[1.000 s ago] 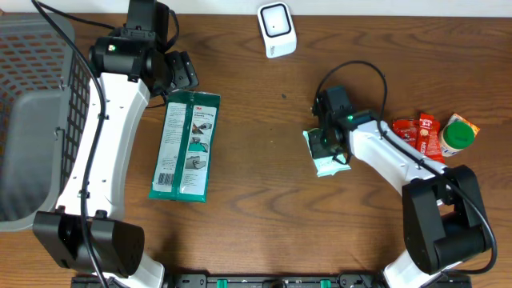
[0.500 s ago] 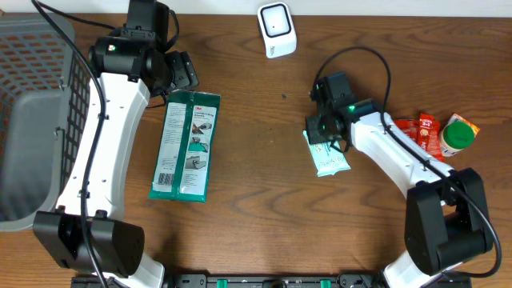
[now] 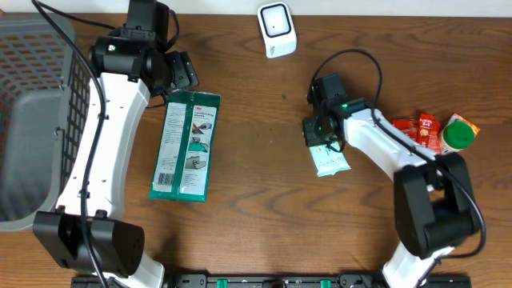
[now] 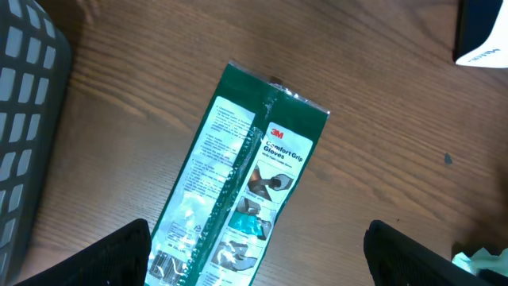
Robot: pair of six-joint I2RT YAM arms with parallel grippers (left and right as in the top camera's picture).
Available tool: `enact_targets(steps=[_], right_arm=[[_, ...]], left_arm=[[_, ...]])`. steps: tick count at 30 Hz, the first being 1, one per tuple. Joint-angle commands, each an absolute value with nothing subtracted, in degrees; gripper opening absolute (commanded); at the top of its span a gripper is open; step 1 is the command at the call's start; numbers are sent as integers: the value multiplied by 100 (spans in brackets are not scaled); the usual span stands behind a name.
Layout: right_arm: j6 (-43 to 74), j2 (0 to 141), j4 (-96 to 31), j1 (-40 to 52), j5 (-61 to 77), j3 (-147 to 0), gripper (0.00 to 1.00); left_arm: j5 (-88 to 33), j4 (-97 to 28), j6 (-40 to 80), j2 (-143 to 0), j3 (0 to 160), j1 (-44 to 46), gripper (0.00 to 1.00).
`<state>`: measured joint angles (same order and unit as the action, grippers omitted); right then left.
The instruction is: Scan the item barcode
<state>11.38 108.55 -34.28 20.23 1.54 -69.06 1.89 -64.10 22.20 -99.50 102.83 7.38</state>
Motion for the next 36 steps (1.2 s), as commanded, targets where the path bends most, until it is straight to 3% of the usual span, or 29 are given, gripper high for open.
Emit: enact_targets(steps=[1, 6, 9, 11, 13, 16, 19, 31, 36], right_arm=[[1219, 10982, -3400, 2097, 161, -6947, 1], [1135, 10783, -3618, 2093, 207, -7247, 7], [928, 10466, -4119, 2095, 204, -7708, 21], [751, 10230, -4558, 2093, 200, -8014, 35], [508, 9983, -5015, 2080, 200, -8241, 58], [-23, 9666, -5592, 2021, 198, -8281, 85], [-449, 9647, -5990, 2018, 134, -8252, 98], [-388, 9780, -4823, 1935, -158, -7000, 98], [207, 9789, -4191, 1791, -298, -6536, 89]], left_arm=[[261, -6423, 2143, -9896, 10307, 718, 86], [261, -6423, 2145, -9896, 10307, 718, 86], [261, -6423, 2145, -9896, 10307, 718, 86], [261, -6423, 2145, -9896, 10307, 718, 86], [261, -6423, 2145, -9896, 10307, 718, 86], [261, -6423, 2145, -9896, 10307, 718, 86], [261, -6423, 2145, -9896, 10307, 718, 86], [261, -6423, 2143, -9896, 10307, 718, 86], [261, -6423, 2143, -9896, 10307, 718, 86]])
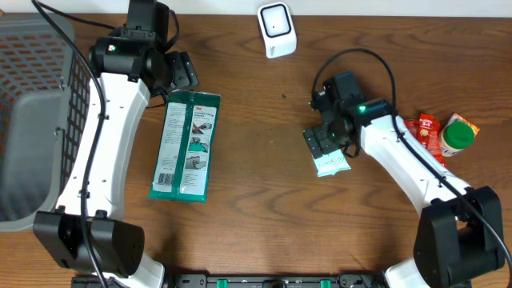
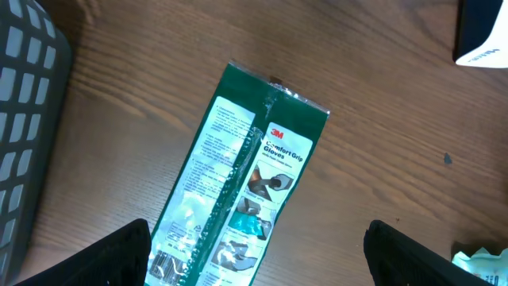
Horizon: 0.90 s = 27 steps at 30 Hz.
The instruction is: Scan the item barcode
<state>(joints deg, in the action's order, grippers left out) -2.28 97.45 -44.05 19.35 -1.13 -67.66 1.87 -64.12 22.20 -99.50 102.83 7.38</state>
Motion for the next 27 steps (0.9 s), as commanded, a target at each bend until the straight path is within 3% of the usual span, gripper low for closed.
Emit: enact_targets(steps=[1, 10, 22, 27], right_arm=[[272, 9789, -4084, 1776, -294, -6462, 88], [272, 9850, -3135, 1772, -180, -5730, 88], [248, 10353, -2936, 1772, 279, -5719, 84], [252, 10353, -2947, 1772, 158, -5721, 77]], left_arm=[[261, -6423, 2145, -9896, 10307, 718, 86], [261, -6423, 2145, -9896, 10307, 718, 86], [261, -6423, 2145, -9896, 10307, 718, 86], [261, -6423, 2143, -9896, 10307, 718, 86]])
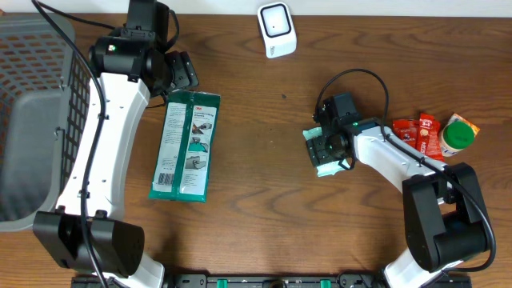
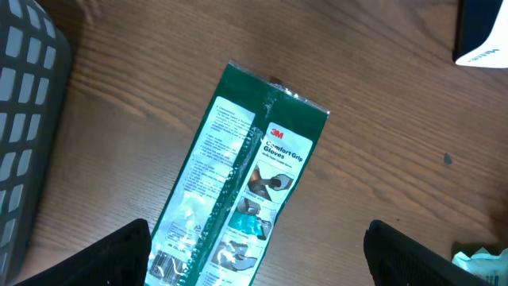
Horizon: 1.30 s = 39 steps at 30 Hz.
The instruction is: Scan the item barcode
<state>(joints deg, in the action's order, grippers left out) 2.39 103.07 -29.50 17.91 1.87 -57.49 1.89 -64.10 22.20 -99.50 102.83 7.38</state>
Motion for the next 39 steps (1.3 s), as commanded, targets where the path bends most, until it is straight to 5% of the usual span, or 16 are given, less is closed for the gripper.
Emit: enact_targets(steps=[1, 14, 21, 39], right_arm=[[252, 10350, -2958, 1772, 156, -5721, 77], [252, 10350, -3000, 1772, 158, -5721, 64], [250, 10350, -2998, 1772, 158, -5721, 72], [255, 10359, -3015, 1772, 161, -5714, 68]], left_arm=[[261, -6423, 2145, -9896, 10307, 718, 86], [261, -6423, 2145, -9896, 10307, 718, 86], [261, -6423, 2143, -9896, 10307, 718, 86], [261, -6423, 2145, -9896, 10307, 718, 86]])
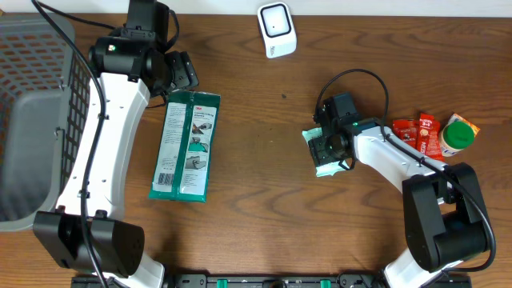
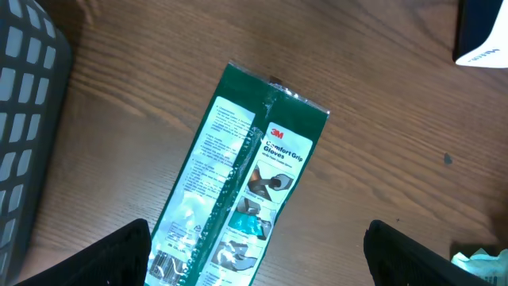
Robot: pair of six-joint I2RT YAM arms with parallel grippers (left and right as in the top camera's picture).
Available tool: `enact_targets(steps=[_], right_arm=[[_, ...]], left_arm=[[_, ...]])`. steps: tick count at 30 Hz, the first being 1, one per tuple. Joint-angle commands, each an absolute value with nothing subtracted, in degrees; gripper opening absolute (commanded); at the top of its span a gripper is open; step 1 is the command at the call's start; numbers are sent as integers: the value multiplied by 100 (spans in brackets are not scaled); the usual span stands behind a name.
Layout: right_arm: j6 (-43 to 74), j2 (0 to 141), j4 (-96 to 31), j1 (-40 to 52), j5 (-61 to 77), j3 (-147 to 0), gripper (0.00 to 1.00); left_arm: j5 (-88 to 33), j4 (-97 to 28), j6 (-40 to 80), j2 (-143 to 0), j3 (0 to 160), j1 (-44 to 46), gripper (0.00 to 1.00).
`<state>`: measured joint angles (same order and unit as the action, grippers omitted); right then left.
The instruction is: Scan the item barcode
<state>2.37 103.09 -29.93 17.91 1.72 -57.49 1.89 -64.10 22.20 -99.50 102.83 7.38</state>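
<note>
A small mint-green packet [image 1: 323, 169] lies right of centre. My right gripper [image 1: 328, 149] is down on top of it, shut on the packet, which shows only at the gripper's left and lower edges. The white barcode scanner [image 1: 276, 30] stands at the table's far edge, and its corner [image 2: 482, 36] shows in the left wrist view. My left gripper [image 1: 181, 72] [image 2: 266, 262] hangs open above the top end of a green 3M gloves packet [image 1: 186, 146] [image 2: 238, 179], holding nothing.
A grey wire basket [image 1: 32, 120] [image 2: 24, 127] fills the left side. Red sachets [image 1: 418, 130] and a green-lidded bottle [image 1: 458, 134] sit at the right, beside the right arm.
The right gripper stays down on the mint packet, and slightly less of the packet shows below it. The left arm and the gloves packet have not moved.
The right gripper first stood just above the mint packet's far end. It then sat a little lower over it, and by the last earlier moment it covered most of the packet, whose corner showed at its left. The left arm stayed still throughout.
</note>
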Motion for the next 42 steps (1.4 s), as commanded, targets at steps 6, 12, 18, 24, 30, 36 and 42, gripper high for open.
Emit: enact_targets(steps=[6, 12, 18, 24, 30, 36, 42], right_arm=[[296, 10416, -3030, 1793, 163, -5701, 51], [301, 10138, -3813, 1756, 226, -6368, 43], [296, 10022, -5686, 1603, 1013, -7955, 41], [228, 10022, -6414, 1297, 2906, -8659, 36], [-8, 10029, -6416, 845, 4834, -8650, 28], [-5, 10029, -6447, 541, 5647, -8652, 14], [292, 10029, -6305, 534, 5664, -8731, 1]], left_arm=[[261, -6423, 2145, -9896, 10307, 718, 86], [261, -6423, 2145, -9896, 10307, 718, 86], [261, -6423, 2143, -9896, 10307, 718, 86], [261, -6423, 2143, -9896, 10307, 718, 86], [261, -6423, 2145, -9896, 10307, 718, 86], [261, -6423, 2145, -9896, 10307, 718, 86], [261, -6423, 2145, -9896, 10307, 718, 86]])
